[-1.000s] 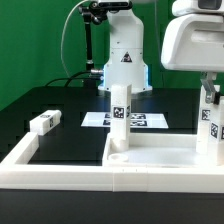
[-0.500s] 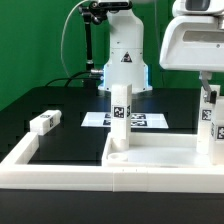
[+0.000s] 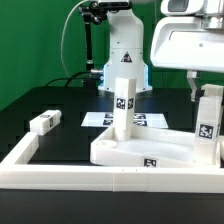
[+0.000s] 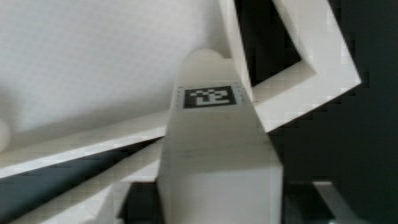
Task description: Assemble desk
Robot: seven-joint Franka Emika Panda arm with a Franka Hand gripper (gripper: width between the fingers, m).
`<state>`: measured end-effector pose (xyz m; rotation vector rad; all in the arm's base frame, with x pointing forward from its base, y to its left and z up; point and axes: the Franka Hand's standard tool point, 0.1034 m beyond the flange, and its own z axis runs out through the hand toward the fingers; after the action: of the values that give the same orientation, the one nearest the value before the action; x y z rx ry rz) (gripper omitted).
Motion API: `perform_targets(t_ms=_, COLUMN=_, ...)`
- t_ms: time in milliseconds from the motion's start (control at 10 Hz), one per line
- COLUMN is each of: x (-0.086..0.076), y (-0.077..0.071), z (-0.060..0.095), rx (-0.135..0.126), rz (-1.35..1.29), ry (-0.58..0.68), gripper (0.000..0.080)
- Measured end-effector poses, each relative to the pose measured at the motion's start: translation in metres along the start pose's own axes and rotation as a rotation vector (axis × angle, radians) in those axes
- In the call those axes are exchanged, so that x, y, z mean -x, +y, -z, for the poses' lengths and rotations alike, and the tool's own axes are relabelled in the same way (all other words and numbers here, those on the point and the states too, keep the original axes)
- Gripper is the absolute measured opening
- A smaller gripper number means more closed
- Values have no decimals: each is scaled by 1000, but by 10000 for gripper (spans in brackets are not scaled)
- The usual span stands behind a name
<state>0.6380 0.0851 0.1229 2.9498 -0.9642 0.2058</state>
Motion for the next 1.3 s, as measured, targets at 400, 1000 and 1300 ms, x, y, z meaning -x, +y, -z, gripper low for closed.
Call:
perform_targets(t_ms=400, x=0, y=4, z=33, rx=-46, rz=99, ry=3, gripper=641)
perform_targets(t_ms=1000, x=-17, y=60, z=67, rx=-68, rz=180, ry=-8, gripper=649)
perform_targets(t_ms=1300, x=-18, y=117, z=46, rx=-61, rz=343, ry=11, gripper=649)
